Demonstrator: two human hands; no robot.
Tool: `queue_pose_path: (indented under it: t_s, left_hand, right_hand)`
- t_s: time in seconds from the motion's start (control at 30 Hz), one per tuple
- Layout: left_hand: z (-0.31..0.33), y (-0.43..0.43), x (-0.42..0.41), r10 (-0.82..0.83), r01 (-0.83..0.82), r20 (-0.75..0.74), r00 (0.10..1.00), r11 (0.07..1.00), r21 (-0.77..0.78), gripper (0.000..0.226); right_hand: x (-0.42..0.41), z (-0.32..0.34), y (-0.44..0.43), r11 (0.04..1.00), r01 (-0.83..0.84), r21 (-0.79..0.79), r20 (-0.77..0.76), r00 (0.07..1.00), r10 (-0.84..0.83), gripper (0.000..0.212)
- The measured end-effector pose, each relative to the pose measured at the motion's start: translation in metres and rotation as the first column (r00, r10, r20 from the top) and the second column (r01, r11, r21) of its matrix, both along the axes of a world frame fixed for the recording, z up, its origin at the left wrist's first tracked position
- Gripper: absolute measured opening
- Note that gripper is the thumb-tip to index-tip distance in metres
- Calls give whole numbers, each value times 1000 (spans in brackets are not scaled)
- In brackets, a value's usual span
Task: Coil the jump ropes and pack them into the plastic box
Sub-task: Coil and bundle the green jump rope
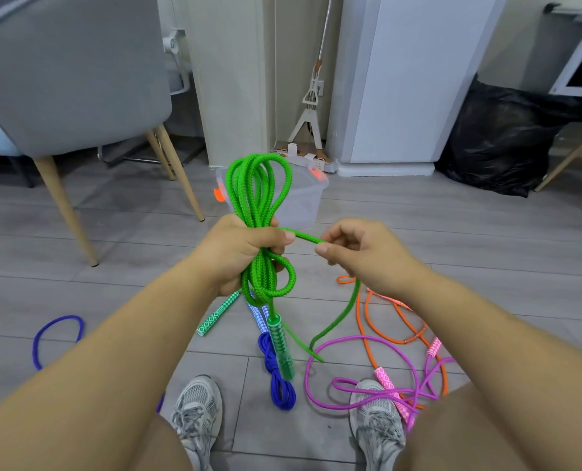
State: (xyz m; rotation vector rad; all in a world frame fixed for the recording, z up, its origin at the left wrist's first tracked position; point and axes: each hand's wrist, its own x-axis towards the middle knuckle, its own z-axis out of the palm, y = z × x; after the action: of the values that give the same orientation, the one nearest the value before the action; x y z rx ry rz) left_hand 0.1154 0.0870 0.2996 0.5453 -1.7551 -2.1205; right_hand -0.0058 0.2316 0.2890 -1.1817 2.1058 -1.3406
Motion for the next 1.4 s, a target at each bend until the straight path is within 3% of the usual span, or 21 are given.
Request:
queue_pose_path:
  t_s: [0.2,0.33,0.47,0.63,0.9,1.1,1.4]
  left_hand:
    - [6,-18,6,291,-288,-53,955,956,59,28]
    - [4,-23,10,340,-339,-21,940,940,27,30]
    - [1,-18,7,286,-286,-12,958,958,31,39]
    - [1,-1,0,182,-182,8,983,979,96,35]
    - [1,21,-8,222,-221,-27,975,975,12,13]
    - [-1,22,-12,287,-288,-34,957,958,-14,19]
    - [-2,20,-11,325,-322,0,946,938,-129,21]
  right_hand:
    - [-30,-12,28,978,97,182,-117,990,-77,15]
    - [-42,-14,46,956,151,250,-194,976,-103,14]
    - [-31,-7,42,979,186,86,-234,959,-161,15]
    - [-1,2,17,962,211,-175,46,977,-206,19]
    - [25,9,-18,915,287,-283,218,948,-230,15]
    - [36,8,-27,960,177,-218,-38,981,-189,19]
    - [33,5,-25,988,91,-122,-84,991,-102,9]
